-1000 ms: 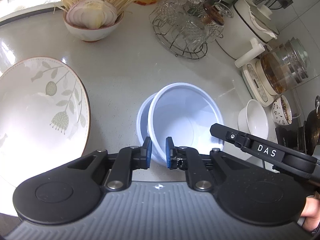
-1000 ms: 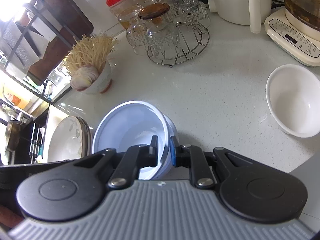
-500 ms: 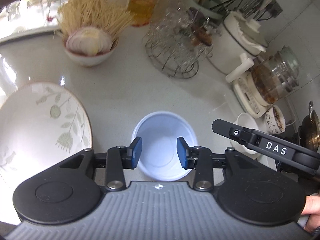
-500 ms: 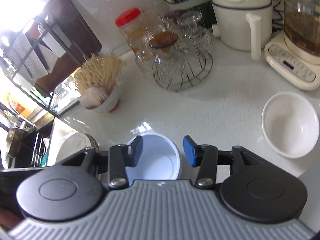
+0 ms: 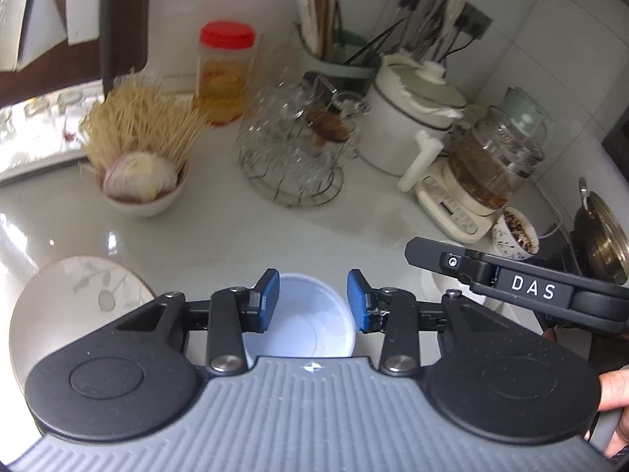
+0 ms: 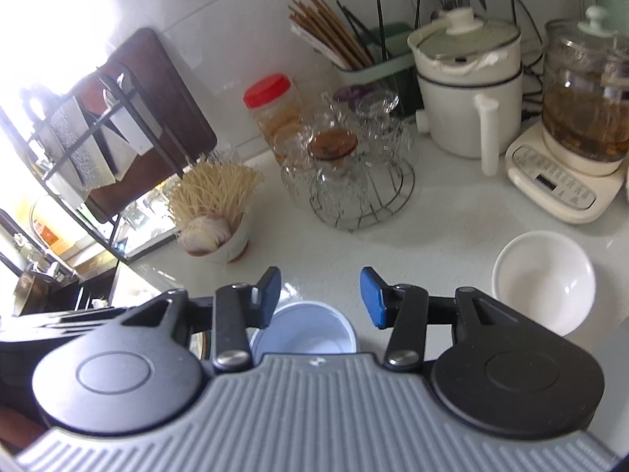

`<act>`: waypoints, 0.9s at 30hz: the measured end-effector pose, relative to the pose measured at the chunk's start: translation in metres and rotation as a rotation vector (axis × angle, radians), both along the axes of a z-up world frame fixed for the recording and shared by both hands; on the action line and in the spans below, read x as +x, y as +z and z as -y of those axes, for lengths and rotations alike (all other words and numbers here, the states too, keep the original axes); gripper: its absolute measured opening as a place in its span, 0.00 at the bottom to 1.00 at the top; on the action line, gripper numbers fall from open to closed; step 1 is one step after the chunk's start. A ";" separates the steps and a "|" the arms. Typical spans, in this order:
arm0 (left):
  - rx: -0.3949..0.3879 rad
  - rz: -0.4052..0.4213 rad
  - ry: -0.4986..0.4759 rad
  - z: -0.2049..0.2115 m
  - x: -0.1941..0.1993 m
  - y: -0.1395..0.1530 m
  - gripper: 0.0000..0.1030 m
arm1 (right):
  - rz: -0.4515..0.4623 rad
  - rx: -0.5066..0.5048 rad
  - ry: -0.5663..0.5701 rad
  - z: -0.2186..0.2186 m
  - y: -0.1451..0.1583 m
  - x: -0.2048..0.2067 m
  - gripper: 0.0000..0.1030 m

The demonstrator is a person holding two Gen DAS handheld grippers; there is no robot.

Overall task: Organize plates and bowls
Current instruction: 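Move both grippers toward the white ceramic bowl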

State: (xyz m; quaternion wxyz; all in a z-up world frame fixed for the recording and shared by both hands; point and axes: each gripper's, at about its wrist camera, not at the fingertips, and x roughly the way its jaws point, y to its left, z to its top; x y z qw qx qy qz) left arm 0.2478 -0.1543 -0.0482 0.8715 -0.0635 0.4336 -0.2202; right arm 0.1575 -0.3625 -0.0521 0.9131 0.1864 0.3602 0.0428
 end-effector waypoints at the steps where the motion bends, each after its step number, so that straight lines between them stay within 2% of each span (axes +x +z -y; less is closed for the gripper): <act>1: -0.005 0.008 -0.007 0.002 -0.001 0.003 0.42 | 0.010 -0.005 -0.007 0.001 0.003 -0.003 0.47; 16: -0.071 0.073 -0.122 0.031 -0.022 0.015 0.42 | 0.107 -0.100 -0.119 0.020 0.024 -0.052 0.47; 27: -0.072 0.096 -0.187 0.058 -0.023 0.017 0.42 | 0.114 -0.093 -0.217 0.047 0.022 -0.067 0.47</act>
